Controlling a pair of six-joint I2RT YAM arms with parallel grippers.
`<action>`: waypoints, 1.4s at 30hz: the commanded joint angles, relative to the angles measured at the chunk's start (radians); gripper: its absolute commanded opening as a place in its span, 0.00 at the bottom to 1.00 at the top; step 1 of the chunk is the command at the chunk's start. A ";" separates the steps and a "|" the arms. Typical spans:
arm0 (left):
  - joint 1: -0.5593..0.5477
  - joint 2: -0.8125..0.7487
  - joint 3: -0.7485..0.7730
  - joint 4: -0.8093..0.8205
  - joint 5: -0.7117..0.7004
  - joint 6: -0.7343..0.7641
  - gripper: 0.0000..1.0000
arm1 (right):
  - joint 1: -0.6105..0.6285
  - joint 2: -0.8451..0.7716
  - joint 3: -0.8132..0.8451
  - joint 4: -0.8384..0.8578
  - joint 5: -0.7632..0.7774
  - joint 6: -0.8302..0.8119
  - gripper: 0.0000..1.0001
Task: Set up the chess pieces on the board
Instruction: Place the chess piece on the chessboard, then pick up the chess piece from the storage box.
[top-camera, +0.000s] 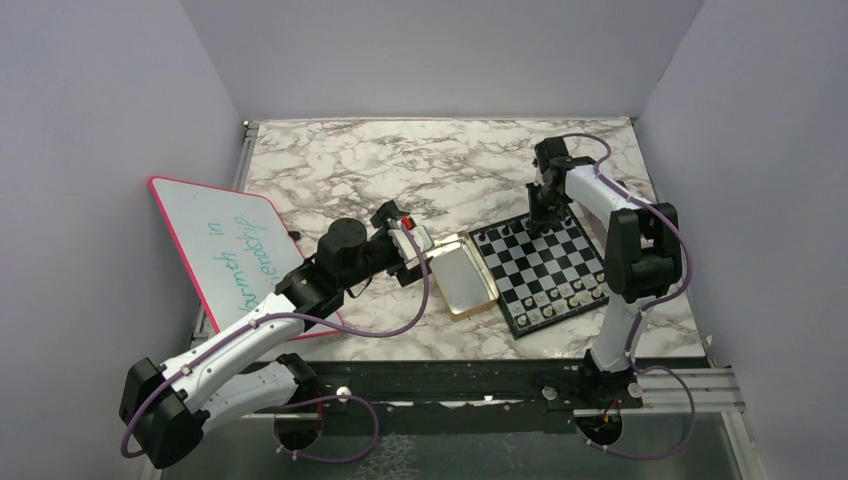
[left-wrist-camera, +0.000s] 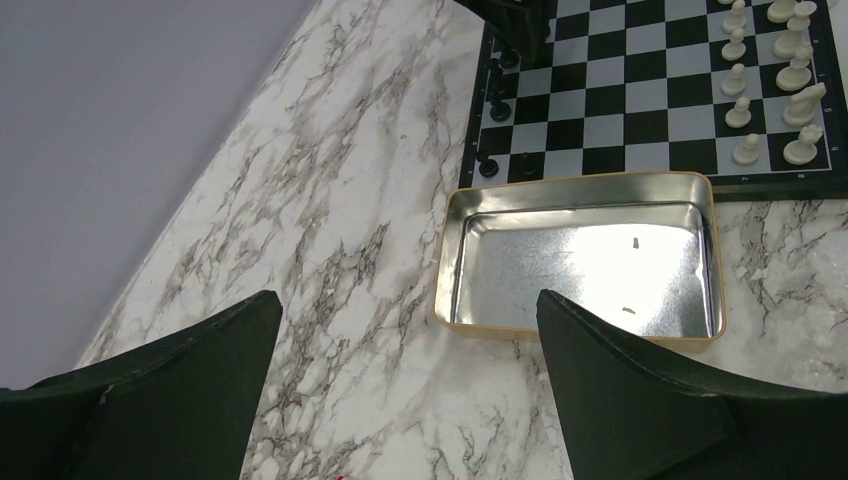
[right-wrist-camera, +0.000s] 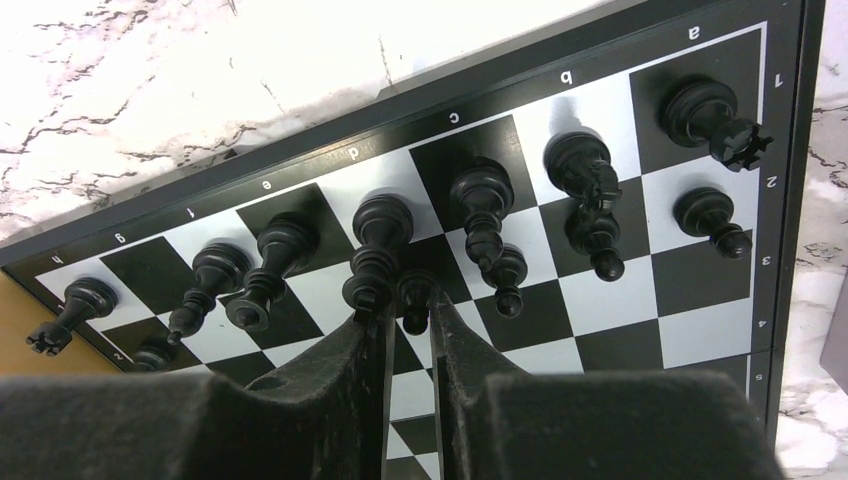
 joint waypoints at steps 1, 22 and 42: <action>-0.005 -0.022 -0.011 0.019 -0.012 0.008 0.99 | -0.005 -0.029 0.024 -0.039 0.007 -0.008 0.25; -0.007 -0.021 -0.012 0.036 0.009 -0.037 0.99 | -0.081 -0.206 0.039 0.060 0.242 0.052 0.27; -0.007 -0.032 0.012 0.100 -0.082 -0.274 0.99 | -0.419 -0.109 -0.068 0.380 0.273 0.355 0.35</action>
